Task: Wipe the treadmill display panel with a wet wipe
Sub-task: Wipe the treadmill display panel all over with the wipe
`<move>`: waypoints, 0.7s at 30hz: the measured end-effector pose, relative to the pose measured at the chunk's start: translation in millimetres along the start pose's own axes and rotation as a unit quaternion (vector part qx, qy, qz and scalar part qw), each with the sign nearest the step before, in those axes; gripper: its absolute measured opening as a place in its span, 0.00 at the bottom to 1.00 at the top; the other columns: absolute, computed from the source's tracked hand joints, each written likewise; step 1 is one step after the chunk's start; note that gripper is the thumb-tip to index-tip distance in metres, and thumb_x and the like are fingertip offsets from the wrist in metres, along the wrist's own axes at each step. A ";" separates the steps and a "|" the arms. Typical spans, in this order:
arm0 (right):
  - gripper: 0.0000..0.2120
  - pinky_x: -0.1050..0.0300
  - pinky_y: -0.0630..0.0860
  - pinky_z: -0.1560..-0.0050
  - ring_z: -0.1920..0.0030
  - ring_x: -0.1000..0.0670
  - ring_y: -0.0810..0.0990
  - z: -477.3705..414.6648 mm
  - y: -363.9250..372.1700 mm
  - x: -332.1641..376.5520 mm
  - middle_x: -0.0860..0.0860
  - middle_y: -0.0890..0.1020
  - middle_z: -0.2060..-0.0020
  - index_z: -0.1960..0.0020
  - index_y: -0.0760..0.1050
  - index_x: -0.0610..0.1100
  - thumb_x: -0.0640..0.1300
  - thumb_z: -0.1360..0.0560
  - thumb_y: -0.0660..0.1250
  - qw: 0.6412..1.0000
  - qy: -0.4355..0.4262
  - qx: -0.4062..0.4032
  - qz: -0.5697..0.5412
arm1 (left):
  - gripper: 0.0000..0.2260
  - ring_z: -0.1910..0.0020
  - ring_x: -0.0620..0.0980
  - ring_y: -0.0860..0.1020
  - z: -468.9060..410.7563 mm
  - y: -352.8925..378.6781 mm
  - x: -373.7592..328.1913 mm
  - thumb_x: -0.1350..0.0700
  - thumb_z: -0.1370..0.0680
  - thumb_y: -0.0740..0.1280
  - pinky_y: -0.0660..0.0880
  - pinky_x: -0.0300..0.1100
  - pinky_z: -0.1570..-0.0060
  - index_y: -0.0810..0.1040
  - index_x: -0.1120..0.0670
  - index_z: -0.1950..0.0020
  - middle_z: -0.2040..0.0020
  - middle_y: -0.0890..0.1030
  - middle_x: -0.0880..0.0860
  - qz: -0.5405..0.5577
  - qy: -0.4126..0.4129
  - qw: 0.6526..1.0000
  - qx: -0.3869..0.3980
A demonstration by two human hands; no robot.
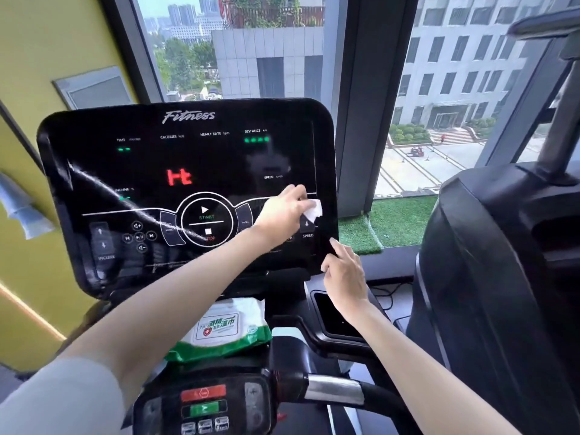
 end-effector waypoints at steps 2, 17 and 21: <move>0.06 0.49 0.64 0.34 0.32 0.42 0.67 1.6 -1.5 1.2 0.43 0.70 0.32 0.62 0.77 0.37 0.30 0.28 0.64 1.000 0.000 -0.001 0.004 | 0.17 0.52 0.56 0.74 10.5 31.4 -15.3 0.72 0.35 0.67 0.72 0.42 0.74 0.80 0.56 0.52 0.54 0.75 0.54 -0.040 0.048 0.994 0.091; 0.07 0.47 0.68 0.41 0.39 0.40 0.73 10.8 11.1 21.5 0.40 0.76 0.39 0.65 0.77 0.36 0.26 0.34 0.65 0.999 -0.026 -0.002 -0.029 | 0.10 0.42 0.54 0.71 92.5 9.4 16.9 0.64 0.25 0.61 0.68 0.44 0.65 0.78 0.57 0.47 0.43 0.73 0.54 -0.287 0.055 0.902 0.318; 0.08 0.48 0.71 0.48 0.46 0.39 0.76 13.7 6.5 21.3 0.40 0.80 0.47 0.67 0.76 0.36 0.25 0.36 0.65 0.999 -0.031 -0.024 -0.027 | 0.12 0.43 0.52 0.68 66.4 19.7 -14.2 0.66 0.27 0.62 0.67 0.43 0.69 0.79 0.55 0.47 0.46 0.71 0.54 -0.131 -0.002 0.970 0.206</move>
Point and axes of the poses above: each hand's wrist, its own z-axis away from the middle knuckle, its own y-axis out of the palm, x = y × z, the point moved 8 cm from there along -z, towards the middle knuckle
